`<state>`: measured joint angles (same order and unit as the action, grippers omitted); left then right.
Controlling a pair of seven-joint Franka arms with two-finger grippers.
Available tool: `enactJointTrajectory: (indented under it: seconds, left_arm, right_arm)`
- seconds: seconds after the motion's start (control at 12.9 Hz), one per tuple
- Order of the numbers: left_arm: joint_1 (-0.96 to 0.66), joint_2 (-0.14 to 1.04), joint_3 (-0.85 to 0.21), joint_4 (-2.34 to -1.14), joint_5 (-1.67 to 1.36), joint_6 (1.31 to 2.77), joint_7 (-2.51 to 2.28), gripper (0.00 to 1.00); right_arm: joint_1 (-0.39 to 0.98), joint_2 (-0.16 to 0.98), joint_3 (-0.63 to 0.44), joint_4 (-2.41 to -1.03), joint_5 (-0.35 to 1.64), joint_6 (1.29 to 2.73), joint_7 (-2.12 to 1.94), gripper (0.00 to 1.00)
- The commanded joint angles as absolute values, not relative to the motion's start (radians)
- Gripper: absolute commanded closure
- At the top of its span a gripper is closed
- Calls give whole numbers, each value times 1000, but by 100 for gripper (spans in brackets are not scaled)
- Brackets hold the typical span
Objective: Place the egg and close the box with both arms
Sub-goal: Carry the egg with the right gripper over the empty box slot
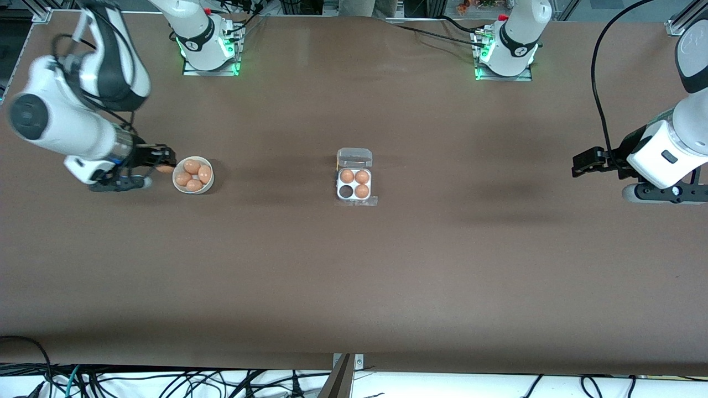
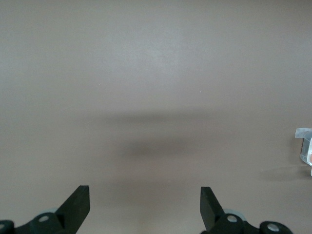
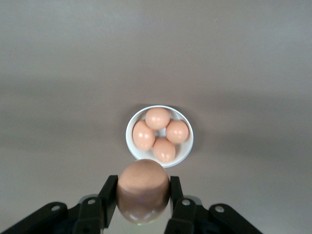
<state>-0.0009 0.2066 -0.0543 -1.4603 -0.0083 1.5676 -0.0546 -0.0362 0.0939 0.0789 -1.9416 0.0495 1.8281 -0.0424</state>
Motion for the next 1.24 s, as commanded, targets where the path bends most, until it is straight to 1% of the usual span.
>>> enactJointTrajectory:
  seconds: [0.0, 0.15, 0.31, 0.39, 0.54, 0.62, 0.77, 1.16]
  left_arm:
    - [5, 219, -52, -1433, -26, 1559, -35, 0]
    - [5, 219, -52, -1433, -26, 1559, -35, 0]
    - [5, 219, -52, -1433, -26, 1559, -35, 0]
    - [5, 219, -52, -1433, -26, 1559, -35, 0]
    - [5, 219, -52, -1433, -26, 1559, -35, 0]
    - [5, 219, -52, -1433, -28, 1559, -35, 0]
    - [5, 219, -52, -1433, -28, 1559, -37, 0]
    - [5, 219, -52, -1433, -28, 1559, -37, 0]
  right_arm:
    - [-41, 121, 69, -1699, 58, 1604, -43, 100]
    - [-32, 155, 80, -1558, 61, 1518, 10, 100]
    - [38, 231, 89, -1421, 60, 1444, 131, 100]
    - [81, 268, 89, -1369, 61, 1436, 191, 100]
    - [171, 328, 91, -1324, 61, 1453, 312, 100]
    - [208, 360, 92, -1315, 74, 1469, 366, 100]
    - [273, 420, 94, -1310, 139, 1578, 460, 100]
    - [425, 560, 95, -1310, 144, 1819, 624, 100]
